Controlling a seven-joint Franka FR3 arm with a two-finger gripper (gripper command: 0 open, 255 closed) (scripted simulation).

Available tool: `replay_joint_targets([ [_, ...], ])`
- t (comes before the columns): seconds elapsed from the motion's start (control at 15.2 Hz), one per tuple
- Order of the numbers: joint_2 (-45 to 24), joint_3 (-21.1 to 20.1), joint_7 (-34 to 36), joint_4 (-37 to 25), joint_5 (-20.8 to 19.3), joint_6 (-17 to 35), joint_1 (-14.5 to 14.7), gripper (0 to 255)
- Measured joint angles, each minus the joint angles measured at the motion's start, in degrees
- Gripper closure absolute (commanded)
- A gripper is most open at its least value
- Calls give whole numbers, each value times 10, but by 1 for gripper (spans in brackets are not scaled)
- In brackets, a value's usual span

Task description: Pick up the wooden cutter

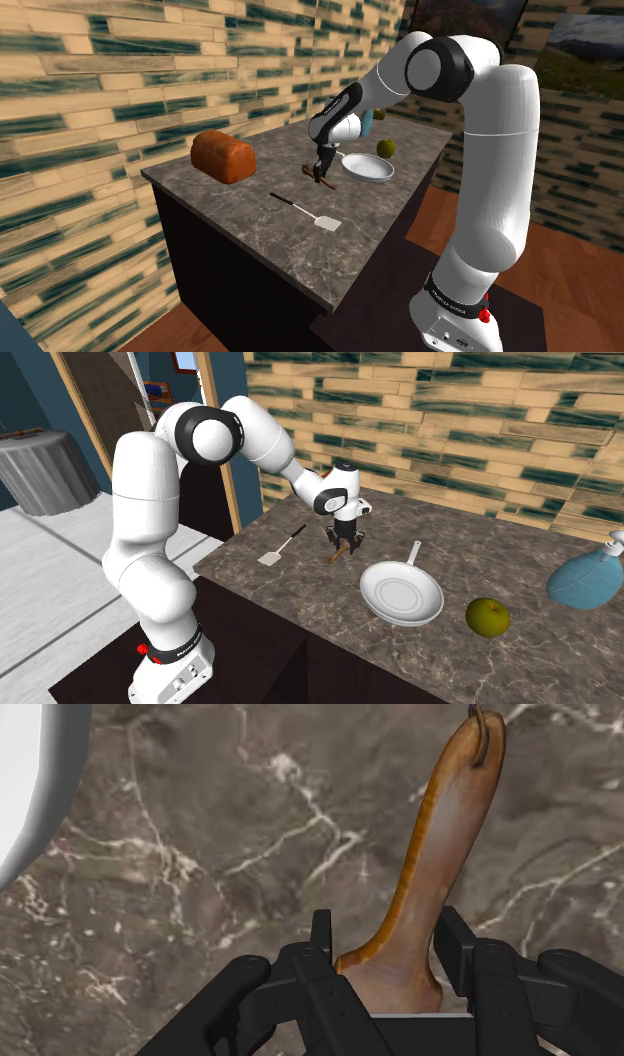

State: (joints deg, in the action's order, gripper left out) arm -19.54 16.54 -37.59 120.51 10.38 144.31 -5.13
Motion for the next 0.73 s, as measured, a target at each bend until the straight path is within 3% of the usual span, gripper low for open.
replay_joint_targets([
  [0.73,48,12,20,-13,-27,-59,10,255],
])
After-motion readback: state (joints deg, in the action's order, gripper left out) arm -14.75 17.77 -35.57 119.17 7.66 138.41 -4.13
